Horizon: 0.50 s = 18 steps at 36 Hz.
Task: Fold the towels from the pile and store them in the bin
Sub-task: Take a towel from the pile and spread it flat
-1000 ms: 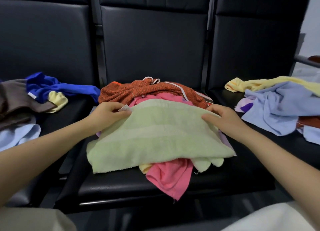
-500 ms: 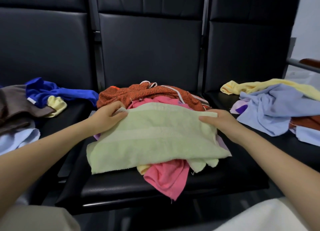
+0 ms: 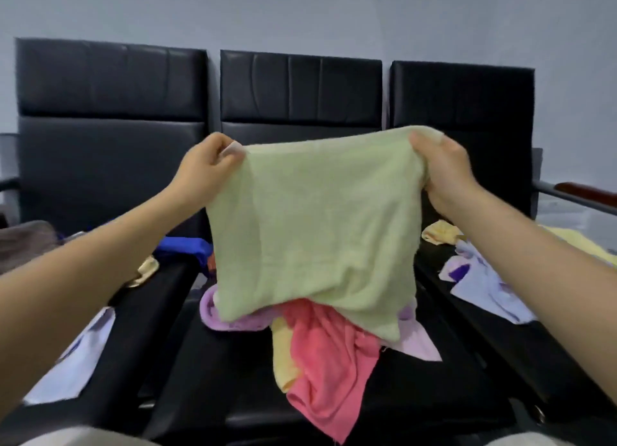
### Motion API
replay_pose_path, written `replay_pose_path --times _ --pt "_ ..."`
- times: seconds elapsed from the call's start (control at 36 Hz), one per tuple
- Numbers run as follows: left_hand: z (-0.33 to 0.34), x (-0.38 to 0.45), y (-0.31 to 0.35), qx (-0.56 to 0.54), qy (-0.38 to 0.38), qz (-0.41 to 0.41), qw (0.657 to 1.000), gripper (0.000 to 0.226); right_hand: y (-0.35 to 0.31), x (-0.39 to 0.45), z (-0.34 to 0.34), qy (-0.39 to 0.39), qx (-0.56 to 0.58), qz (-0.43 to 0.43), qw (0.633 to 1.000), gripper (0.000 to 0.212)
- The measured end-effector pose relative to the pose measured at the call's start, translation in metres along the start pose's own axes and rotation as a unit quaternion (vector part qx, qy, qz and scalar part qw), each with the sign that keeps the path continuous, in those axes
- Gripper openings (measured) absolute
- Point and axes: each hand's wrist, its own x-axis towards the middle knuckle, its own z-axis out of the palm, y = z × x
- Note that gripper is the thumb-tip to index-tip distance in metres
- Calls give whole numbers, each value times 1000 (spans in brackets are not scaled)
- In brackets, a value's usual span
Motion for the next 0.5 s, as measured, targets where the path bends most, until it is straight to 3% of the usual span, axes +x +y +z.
replay_pose_path --times 0.14,0.22,0.31,0.5 --pt "-30 26 40 -55 53 -10 997 18 -53 7 14 1 -9 -16 1000 15" --pt "-50 33 60 -107 75 0 992 17 -77 8 12 7 36 -17 999 25" --pt "-69 36 77 -143 92 3 985 18 -94 8 10 -22 73 -4 997 19" --pt "-98 44 96 -231 44 -65 970 8 -106 8 7 -124 110 68 984 17"
